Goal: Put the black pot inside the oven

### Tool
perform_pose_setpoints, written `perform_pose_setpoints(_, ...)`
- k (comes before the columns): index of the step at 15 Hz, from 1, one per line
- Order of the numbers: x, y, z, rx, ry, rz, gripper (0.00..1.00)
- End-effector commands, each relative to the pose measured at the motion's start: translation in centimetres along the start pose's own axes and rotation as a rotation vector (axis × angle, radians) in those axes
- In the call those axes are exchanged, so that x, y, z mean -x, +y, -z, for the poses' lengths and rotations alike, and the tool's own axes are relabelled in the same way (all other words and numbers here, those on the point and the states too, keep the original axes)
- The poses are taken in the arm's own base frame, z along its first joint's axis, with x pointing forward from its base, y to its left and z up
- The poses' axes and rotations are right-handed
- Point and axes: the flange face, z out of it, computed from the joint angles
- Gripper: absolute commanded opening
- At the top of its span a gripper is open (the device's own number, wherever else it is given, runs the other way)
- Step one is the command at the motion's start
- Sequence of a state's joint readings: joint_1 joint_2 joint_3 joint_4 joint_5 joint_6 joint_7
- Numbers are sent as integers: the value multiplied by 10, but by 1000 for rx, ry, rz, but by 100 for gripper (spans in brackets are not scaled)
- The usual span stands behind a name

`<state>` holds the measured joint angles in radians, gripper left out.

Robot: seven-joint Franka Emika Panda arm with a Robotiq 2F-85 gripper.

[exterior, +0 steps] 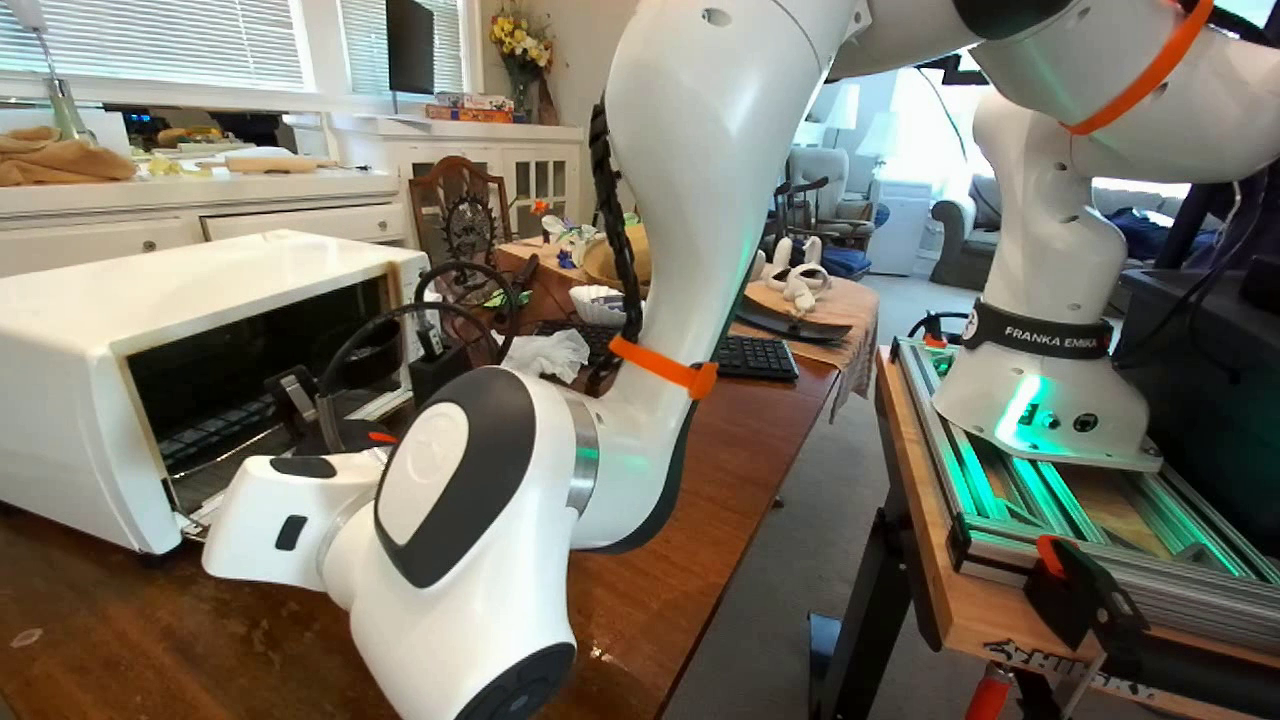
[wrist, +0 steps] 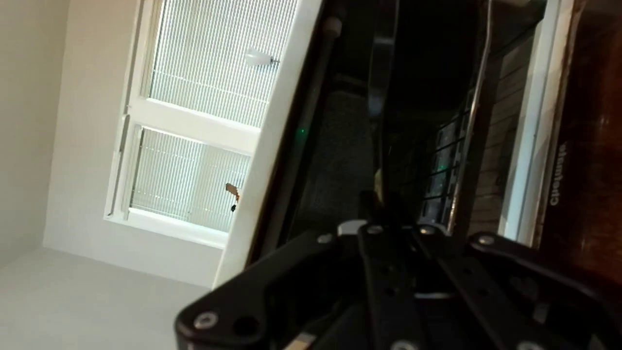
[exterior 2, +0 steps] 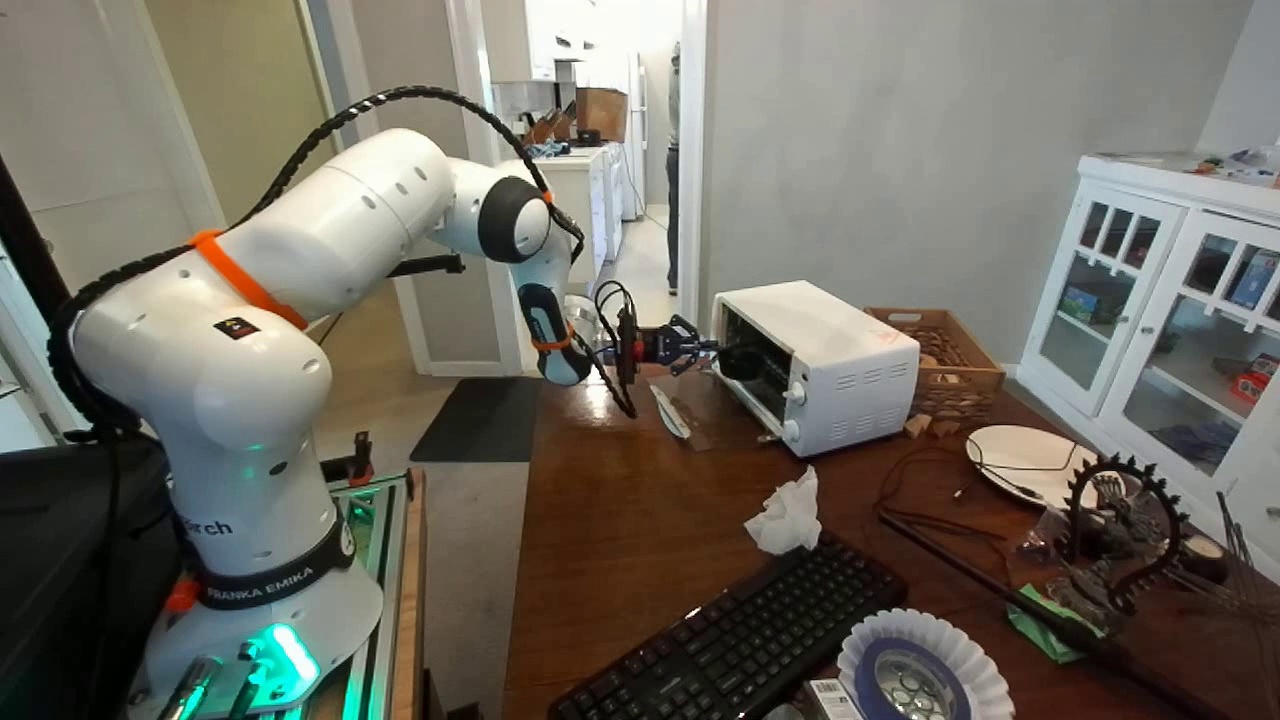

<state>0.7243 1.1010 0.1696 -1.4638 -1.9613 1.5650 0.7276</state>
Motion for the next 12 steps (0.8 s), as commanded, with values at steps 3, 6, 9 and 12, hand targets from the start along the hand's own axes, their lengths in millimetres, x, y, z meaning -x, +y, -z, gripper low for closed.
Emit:
perform_pose_setpoints(3,15,0,12,63,177,-33,2)
perform_pose_setpoints(6,21,4,11,90,257,-68,2)
perform_pose_setpoints(9,33,9,3,91,298,-129,2)
perform_pose_setpoints(12,45,11,-7,63,328,-191,2)
